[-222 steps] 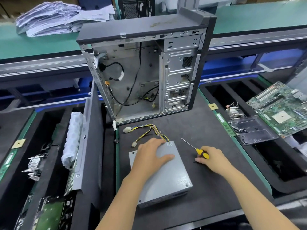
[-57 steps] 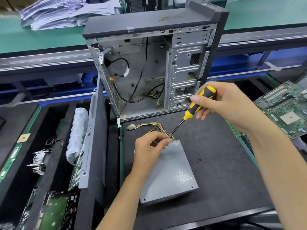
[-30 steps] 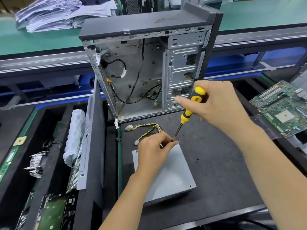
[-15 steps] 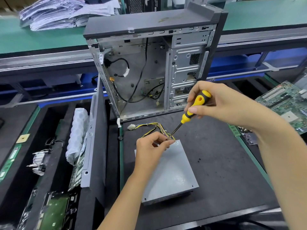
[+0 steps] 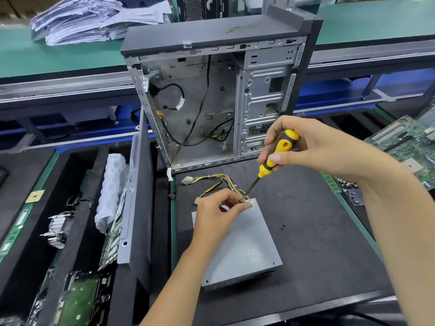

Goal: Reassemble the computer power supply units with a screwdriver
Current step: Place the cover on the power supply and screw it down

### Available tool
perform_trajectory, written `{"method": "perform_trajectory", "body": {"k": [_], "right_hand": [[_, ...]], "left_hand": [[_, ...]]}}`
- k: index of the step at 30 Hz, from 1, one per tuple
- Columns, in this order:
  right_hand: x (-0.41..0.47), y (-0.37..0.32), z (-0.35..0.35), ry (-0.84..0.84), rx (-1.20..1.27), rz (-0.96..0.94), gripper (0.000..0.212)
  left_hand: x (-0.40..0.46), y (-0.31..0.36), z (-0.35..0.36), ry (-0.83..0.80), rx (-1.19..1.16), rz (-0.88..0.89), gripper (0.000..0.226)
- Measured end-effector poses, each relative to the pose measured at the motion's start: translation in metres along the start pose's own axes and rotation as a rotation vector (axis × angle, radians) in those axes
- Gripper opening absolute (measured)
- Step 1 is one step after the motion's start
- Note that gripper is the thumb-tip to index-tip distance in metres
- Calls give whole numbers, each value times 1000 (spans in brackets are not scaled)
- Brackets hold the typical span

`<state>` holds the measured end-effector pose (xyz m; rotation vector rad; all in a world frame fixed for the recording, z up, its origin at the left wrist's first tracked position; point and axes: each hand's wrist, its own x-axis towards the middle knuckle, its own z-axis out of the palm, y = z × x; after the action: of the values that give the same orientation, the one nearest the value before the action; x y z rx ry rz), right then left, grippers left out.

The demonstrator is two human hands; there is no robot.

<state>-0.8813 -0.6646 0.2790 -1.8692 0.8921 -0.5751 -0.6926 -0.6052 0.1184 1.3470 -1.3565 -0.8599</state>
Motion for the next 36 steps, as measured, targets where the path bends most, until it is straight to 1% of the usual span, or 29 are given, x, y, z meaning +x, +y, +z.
{"method": "perform_trajectory", "body": {"k": [11, 13, 14, 16, 17, 18, 19, 21, 25, 30, 32, 33, 34, 36], "right_hand": [[0, 1, -5, 39, -4, 4, 15], [-1, 2, -7, 50, 0, 3, 14], [-1, 3, -8, 58, 0, 8, 14], [0, 7, -9, 78, -26, 28, 14], [2, 10, -9, 86, -51, 42, 14], [3, 14, -8, 90, -83, 58, 14], [5, 17, -6, 92, -115, 73, 14], [7, 25, -2, 90, -162, 99, 13], [11, 36, 3, 95, -249, 133, 13], [13, 41, 8, 103, -266, 132, 15], [13, 42, 9, 96, -256, 132, 16], [13, 42, 10, 94, -250, 134, 16], [13, 42, 10, 92, -249, 136, 15], [13, 42, 10, 91, -259, 137, 15]], "left_hand": [[1, -10, 1, -18, 38, 35, 18], [2, -10, -1, -4, 128, 87, 18], [3, -10, -1, -13, 234, 110, 25], [5, -11, 1, -102, 484, 107, 58], [4, -12, 4, -154, 598, 97, 71], [3, -14, 7, -194, 690, 96, 77], [1, -15, 10, -220, 747, 98, 79], [-5, -19, 14, -238, 778, 99, 80], [-6, -23, 14, -199, 723, 123, 81], [-6, -23, 12, -195, 735, 134, 77], [-6, -20, 12, -194, 748, 142, 80], [-7, -18, 12, -210, 769, 136, 86], [-9, -17, 13, -242, 806, 123, 97], [-15, -15, 14, -345, 889, 105, 129]]}}
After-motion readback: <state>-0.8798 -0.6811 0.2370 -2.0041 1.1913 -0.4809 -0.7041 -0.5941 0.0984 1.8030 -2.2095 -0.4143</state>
